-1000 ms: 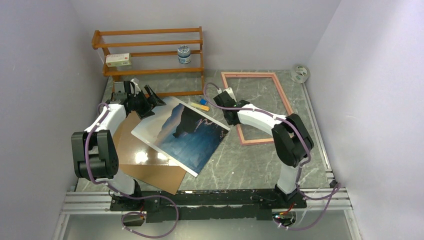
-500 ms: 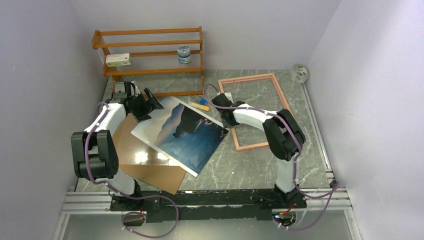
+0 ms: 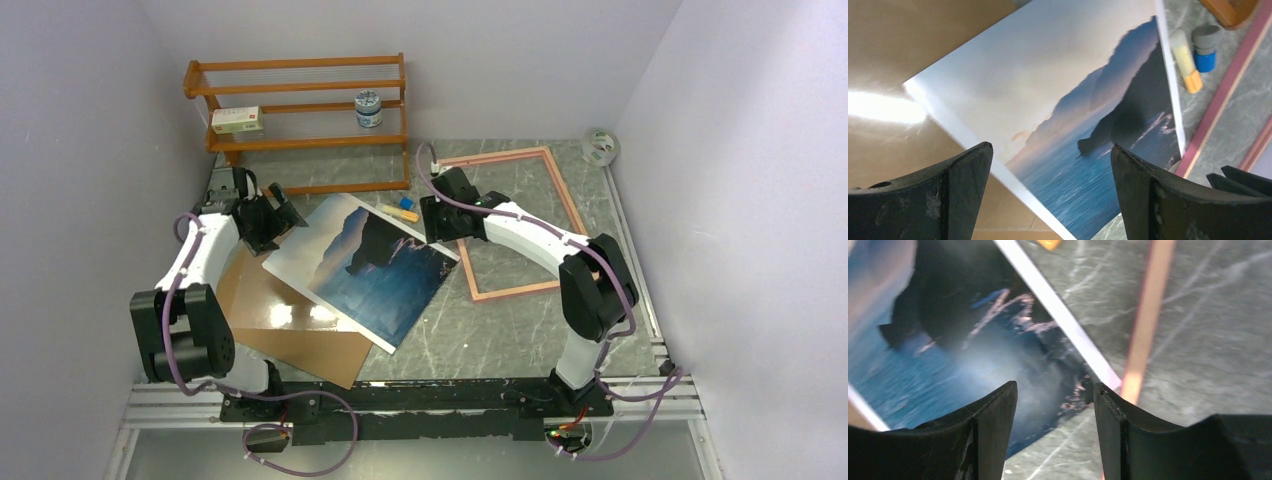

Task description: Put the photo into the frame

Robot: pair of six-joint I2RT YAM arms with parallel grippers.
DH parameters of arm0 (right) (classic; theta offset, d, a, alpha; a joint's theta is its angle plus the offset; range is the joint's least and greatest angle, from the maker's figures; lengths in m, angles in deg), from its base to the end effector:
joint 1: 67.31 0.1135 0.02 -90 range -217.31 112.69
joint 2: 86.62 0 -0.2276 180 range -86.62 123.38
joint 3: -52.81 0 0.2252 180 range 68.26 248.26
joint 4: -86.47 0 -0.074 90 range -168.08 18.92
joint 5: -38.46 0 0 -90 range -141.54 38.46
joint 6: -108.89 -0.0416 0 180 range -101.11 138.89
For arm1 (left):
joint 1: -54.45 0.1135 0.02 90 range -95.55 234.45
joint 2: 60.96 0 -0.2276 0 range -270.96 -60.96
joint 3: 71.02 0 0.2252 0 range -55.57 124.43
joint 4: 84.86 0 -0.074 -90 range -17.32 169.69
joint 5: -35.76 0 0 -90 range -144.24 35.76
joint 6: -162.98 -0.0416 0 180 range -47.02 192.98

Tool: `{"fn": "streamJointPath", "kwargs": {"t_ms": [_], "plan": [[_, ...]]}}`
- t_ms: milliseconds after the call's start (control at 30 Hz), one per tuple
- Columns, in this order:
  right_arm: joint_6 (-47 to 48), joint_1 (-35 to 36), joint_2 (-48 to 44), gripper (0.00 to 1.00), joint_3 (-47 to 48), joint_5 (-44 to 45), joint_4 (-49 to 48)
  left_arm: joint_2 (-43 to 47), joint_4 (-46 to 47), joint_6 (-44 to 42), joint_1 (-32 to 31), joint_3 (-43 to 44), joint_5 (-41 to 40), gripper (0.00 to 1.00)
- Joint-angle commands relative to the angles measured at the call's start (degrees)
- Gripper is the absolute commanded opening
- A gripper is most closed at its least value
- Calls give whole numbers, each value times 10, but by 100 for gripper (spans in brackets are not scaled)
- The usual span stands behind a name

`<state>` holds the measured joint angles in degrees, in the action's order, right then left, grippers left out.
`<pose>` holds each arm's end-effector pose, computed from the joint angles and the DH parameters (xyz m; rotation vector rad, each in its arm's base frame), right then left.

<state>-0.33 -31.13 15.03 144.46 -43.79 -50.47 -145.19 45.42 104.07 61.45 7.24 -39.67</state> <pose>0.2915 0.2062 0.2052 -0.3127 2.4810 0.2382 0.2847 0.0244 0.2221 -0.7416 2.4588 -0.4861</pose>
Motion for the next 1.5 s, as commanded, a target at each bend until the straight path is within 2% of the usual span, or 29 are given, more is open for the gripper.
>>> {"fn": "streamJointPath", "kwargs": {"t_ms": [0,100,300,433,600,700,1000,1167,1300,1467], "plan": [[-41,7,-6,61,-16,-134,-59,48,-70,26,34,-31,-66,93],[-65,14,10,61,-25,-146,-70,66,-82,35,63,-58,-64,93],[-144,17,49,63,-10,-107,-5,86,-48,19,86,-90,56,90],[-184,22,61,65,-5,-49,36,86,-25,9,86,-91,101,90],[-218,30,70,68,4,-5,90,69,-22,3,86,-82,110,89],[-243,29,75,74,-11,-4,101,61,-11,6,86,-82,119,89],[-259,28,100,76,-47,-62,-23,37,-1,-5,86,-72,146,88],[-228,29,77,71,-98,-127,-149,38,34,-7,86,-81,182,88],[-209,29,44,67,-149,-186,-261,44,85,-3,86,-99,243,88],[-197,29,60,64,-150,-251,-302,42,114,10,86,-113,270,88]]}}
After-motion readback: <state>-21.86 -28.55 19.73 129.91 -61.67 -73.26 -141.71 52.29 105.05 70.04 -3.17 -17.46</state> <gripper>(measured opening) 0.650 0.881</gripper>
